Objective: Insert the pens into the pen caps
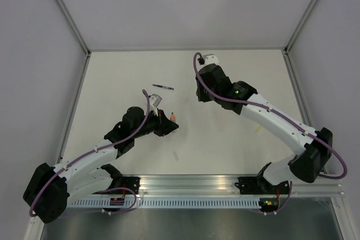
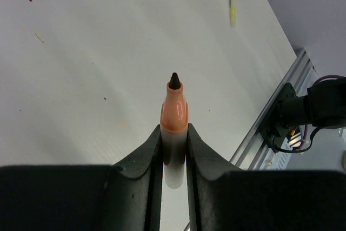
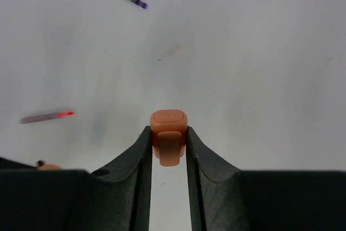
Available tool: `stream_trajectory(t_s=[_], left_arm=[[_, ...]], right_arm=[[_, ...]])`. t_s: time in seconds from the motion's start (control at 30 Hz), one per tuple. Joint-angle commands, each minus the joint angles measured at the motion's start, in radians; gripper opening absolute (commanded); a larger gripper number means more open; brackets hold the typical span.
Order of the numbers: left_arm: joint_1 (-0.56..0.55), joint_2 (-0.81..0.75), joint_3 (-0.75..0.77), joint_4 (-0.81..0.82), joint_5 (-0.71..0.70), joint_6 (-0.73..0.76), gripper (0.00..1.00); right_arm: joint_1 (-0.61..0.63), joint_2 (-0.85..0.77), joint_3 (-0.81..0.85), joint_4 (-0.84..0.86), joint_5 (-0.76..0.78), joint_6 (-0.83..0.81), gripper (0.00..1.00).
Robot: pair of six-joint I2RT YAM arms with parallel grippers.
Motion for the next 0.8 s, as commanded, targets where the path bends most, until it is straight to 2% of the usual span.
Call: stream_trajectory(t_s=[0.0,0.33,0.77], left_arm=[[-0.015,0.025,0.053,0.033,0.03,0.062,0.02],[-0.024,0.019,0.056,0.03,0.036,0.078,0.02],[-0.024,0.005,0.053,0.027,0.032,0.075,0.02]], right_arm=[[0.07,-0.098,-0.077,0.188,0.037,0.176,0.0],[0.226,-0.152,-0.219,0.412,0.12,0.233,0.0],[0.326,-0.078,-0.244,0.504,0.198,0.252,0.0]])
